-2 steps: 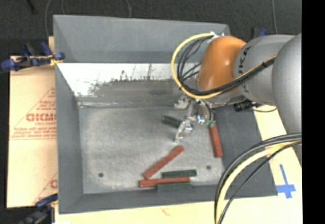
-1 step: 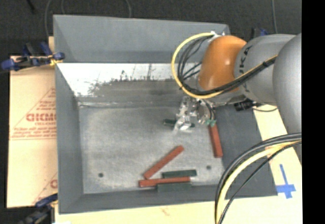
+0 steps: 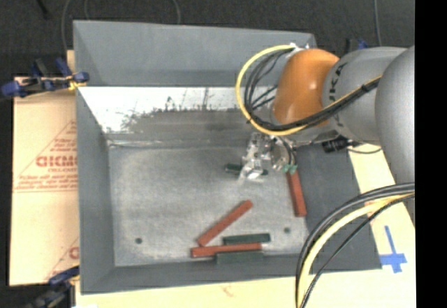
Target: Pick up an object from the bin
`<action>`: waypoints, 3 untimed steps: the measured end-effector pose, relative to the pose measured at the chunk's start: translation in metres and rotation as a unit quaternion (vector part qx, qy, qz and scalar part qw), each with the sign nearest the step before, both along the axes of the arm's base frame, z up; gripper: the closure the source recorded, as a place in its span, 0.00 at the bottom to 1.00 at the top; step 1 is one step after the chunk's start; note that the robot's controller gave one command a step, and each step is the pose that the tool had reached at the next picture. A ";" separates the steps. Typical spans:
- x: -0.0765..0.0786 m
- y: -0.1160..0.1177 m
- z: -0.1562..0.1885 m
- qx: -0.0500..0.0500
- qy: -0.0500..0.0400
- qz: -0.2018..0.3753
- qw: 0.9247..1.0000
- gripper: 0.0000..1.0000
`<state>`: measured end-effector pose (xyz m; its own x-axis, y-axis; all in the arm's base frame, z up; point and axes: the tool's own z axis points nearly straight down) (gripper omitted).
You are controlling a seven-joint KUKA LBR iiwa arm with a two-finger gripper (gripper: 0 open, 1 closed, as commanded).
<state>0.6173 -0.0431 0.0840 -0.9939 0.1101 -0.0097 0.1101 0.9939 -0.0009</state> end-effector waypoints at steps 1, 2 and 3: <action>-0.002 0.000 0.004 0.000 0.003 0.000 1.000 1.00; -0.003 0.000 0.024 0.001 0.006 0.001 1.000 1.00; 0.000 0.000 0.038 0.000 0.001 0.001 1.000 1.00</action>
Offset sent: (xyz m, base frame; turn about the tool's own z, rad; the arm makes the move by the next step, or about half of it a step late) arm 0.0000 0.0001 0.0511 0.0000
